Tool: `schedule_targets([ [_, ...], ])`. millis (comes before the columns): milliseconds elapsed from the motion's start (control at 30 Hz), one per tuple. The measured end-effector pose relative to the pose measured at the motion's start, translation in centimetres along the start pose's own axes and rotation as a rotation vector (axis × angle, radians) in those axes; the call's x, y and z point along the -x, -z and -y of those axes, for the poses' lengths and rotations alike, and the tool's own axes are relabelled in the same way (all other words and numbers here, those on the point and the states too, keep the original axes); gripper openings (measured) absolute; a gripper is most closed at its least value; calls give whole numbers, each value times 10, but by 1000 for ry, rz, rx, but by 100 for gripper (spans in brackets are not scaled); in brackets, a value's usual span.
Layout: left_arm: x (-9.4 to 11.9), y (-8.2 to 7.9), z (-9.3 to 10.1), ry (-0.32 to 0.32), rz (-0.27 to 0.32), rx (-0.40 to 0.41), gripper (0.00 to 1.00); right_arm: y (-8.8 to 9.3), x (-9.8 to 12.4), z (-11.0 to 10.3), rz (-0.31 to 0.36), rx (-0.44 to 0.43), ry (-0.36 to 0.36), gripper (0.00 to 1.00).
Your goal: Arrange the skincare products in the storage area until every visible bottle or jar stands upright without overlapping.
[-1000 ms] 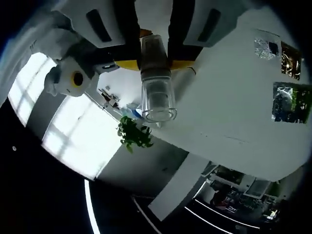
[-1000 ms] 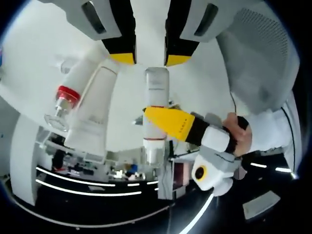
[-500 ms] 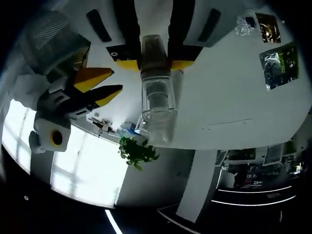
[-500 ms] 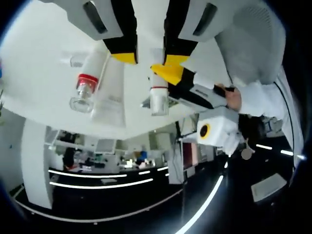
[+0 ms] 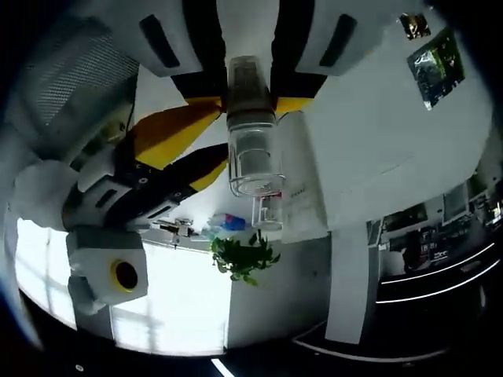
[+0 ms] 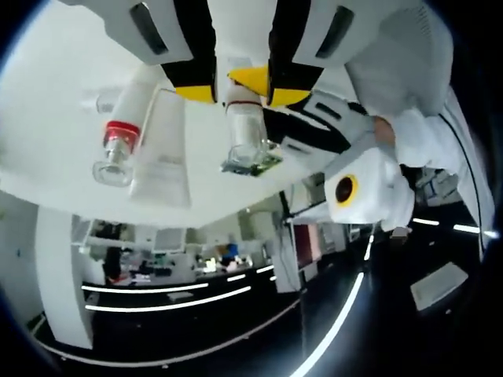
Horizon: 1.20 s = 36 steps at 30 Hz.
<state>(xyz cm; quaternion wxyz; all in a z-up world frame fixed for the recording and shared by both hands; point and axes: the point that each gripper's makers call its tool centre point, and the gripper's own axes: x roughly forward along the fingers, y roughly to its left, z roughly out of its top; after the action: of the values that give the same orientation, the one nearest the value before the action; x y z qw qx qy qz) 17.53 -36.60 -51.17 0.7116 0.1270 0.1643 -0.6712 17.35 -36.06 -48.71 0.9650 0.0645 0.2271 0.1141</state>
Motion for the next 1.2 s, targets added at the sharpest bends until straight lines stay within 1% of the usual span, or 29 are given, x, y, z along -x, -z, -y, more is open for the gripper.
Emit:
schedule_targets([
  [67,-2,2,2,5,-8,-14,15,1,-1,0,-3,-2,4,17],
  [167,-3,4,1,8,-6,-25,15,3,-3,-1,-12,2,5,16],
  [267,-6,2,4,19,1,-34,15,4,-5,1,-15,3,24,14],
  [333,-7,4,4,16,-2,-44,15,4,-6,1,-22,3,25,15],
  [533,-9,4,4,15,-5,-68,15,7,-9,4,-33,-2,38,13],
  [633,-11,7,4,14,-10,-99,15,9,-10,5,-47,-12,44,13],
  [733,-16,9,4,21,-18,-105,15,14,-10,9,-71,4,76,12],
  [800,-21,14,4,33,-28,-114,15,18,-11,13,-92,-4,91,12],
  [833,-25,18,4,44,-43,-113,16,21,-12,15,-100,-3,103,11],
  [867,-27,18,4,48,-49,-113,16,24,-13,18,-105,-11,124,11],
  [1000,-31,16,3,57,-44,-131,16,23,-12,25,-76,-26,170,11],
  [1200,-39,15,-2,39,-28,-173,19,23,-13,32,-78,-3,216,11],
])
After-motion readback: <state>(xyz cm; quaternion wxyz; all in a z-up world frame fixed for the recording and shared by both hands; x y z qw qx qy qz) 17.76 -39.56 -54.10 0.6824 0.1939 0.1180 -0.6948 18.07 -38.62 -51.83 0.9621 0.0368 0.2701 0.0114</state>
